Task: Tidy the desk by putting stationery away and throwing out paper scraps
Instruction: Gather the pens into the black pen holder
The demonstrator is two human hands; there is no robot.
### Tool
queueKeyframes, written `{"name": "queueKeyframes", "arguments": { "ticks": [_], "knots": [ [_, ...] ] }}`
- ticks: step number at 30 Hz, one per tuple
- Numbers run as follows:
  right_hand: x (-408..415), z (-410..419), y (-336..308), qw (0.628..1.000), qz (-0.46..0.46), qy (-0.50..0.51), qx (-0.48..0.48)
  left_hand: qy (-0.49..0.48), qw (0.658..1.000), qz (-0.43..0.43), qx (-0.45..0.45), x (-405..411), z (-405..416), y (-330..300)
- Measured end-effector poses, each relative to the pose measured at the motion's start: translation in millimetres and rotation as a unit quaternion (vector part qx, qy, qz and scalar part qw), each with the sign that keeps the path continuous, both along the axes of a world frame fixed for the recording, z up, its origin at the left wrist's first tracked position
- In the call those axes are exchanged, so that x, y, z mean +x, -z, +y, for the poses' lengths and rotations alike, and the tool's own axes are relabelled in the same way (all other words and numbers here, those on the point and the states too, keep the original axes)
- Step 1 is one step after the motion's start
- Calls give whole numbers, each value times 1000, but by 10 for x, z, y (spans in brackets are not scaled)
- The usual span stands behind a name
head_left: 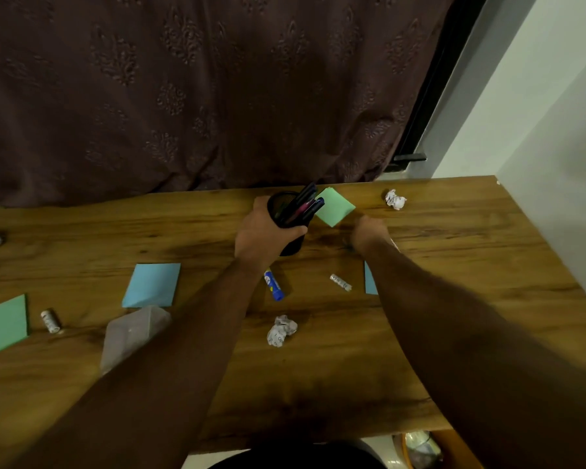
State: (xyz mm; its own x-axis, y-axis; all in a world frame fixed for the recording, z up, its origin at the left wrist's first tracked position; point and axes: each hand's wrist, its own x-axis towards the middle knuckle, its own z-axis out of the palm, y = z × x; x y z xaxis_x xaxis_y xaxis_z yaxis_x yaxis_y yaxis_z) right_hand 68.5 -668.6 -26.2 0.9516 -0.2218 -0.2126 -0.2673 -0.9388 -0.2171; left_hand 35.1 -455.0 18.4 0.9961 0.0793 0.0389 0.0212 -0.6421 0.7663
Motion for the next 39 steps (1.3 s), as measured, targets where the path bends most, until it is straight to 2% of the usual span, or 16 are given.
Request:
{"name": "queueKeyframes", "arguments": {
  "ticks": [6,9,11,13,15,16,17,19,22,24,26,29,33,37,39],
  "knots": [
    [-17,30,90,1000,-21,-9,-21,0,1000,21,8,-15,15,21],
    [35,52,-71,992,-63,48,102,9,1000,27,-2,-44,5,29],
    [121,82,-333,955,-125,117,242,11,999,26,-16,-62,-4,36],
    [142,141,-696,892,-196,155,376,16,999,25,-25,-88,-21,36],
    [95,224,-1015,861,-252,112,428,23,999,20,-21,-117,-51,19],
    [47,296,-1147,864,-259,66,426,27,999,18,-18,-131,-66,16],
    [-35,381,-1263,883,-254,12,394,33,999,17,-17,-148,-84,8],
    [-208,556,-1372,931,-215,-98,278,50,998,18,-15,-182,-114,-10],
    [-400,712,-1300,956,-183,-183,139,65,997,21,-23,-233,-146,-36],
    [-483,709,-1236,955,-182,-197,124,69,997,20,-34,-268,-164,-58],
    [-532,653,-1199,954,-176,-194,149,78,996,18,-45,-292,-181,-58],
    [-600,507,-1197,951,-218,-152,160,90,995,23,-45,-319,-234,-51],
    [-705,136,-1195,947,-248,-32,204,99,995,12,-30,-375,-403,-64],
    [-928,-309,-1082,928,-177,96,313,126,992,14,-27,-447,-719,-140],
    [-1135,-513,-1012,893,-111,139,414,146,989,18,-23,-495,-919,-168]
  ]
}}
